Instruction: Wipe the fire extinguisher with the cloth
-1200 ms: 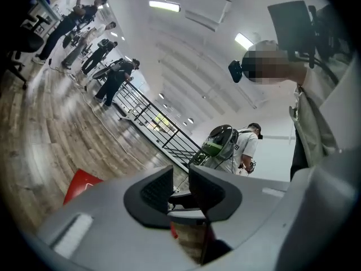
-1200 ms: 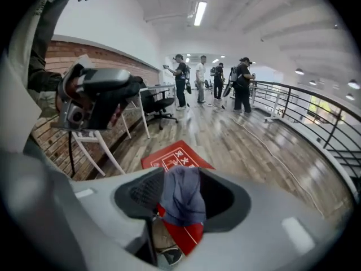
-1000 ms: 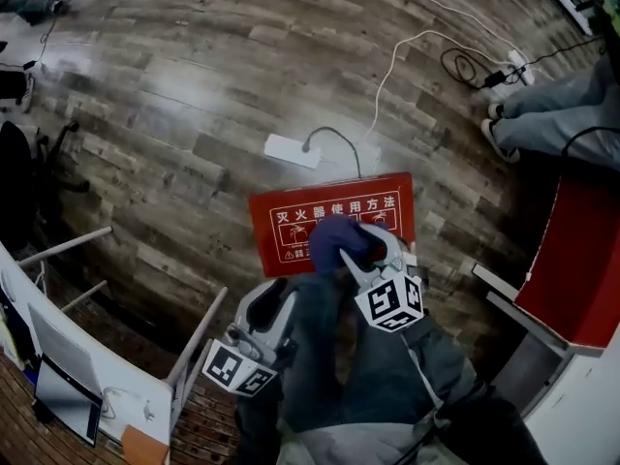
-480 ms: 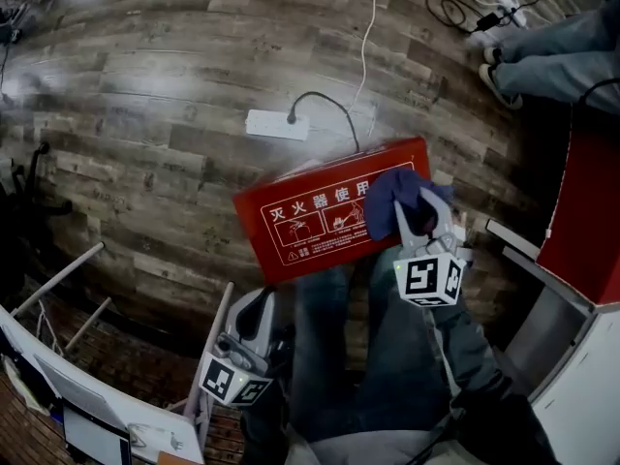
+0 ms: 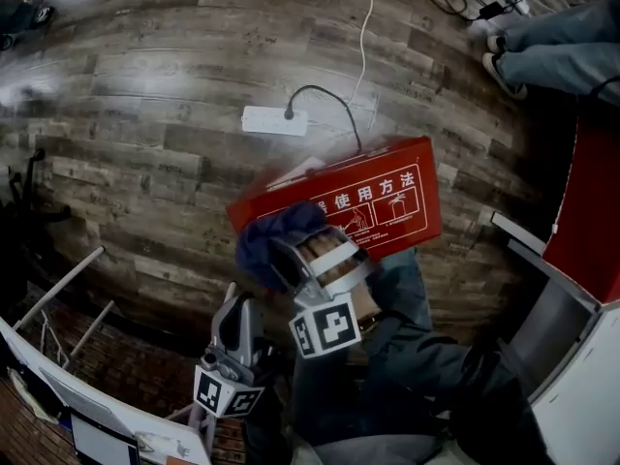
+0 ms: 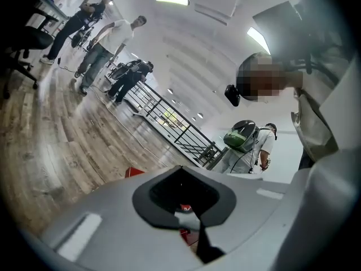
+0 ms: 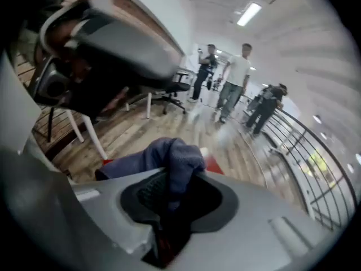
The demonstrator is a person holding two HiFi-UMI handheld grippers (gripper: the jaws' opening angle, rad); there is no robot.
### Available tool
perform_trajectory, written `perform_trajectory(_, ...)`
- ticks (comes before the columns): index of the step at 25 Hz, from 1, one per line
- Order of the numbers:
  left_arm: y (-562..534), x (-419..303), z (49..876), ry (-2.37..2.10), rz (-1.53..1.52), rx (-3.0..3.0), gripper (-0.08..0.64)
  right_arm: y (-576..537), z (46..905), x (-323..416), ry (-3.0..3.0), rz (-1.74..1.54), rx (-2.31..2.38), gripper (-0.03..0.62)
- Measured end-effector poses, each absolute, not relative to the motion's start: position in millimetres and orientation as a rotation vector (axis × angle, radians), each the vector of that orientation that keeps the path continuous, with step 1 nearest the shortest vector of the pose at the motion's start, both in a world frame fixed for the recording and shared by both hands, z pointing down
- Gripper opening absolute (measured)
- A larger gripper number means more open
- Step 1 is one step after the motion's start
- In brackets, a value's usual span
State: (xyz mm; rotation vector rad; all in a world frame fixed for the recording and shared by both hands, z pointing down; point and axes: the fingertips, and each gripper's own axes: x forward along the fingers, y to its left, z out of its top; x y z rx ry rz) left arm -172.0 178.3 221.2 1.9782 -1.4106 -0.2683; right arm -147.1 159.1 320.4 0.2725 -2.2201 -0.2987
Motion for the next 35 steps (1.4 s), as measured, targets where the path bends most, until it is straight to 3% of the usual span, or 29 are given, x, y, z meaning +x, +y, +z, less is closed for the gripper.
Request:
perform_trajectory(4,177,-170,221,-1.377,-0.285,1.996,0.005,184,329,-101,-2.176,-0.319,0.252,0.095)
perform_trajectory(12,167,-123,231,-1.299,-0.293,2.011,0.005,68,327,149,-1.880,0.022,0.898,0.095)
perform_trajectory(17,158,-63,229,-1.223,-0.281,2.017,0.005,74,335,181,-1.920,0.086,0.929,0.095)
perform_trajectory(21,148,-28,227,-1.218,-0.276,2.012,0.005,81,382,218,-2.039,0.361,0.838,0.095)
perform_trajectory(26,130,0,241,-1.289,-0.283,1.953,0.005,79,444,188,-2.238,0.483,0.536,0.095)
perform_trajectory(31,123,18,258,-1.342,-0.268,1.927,0.005,48,507,171,-2.308,0.589,0.529,0.087)
perform_trajectory(35,116,22,263,-1.391,-0.273,1.905,0.005,58,609,174,-2.122,0.872,0.534,0.086)
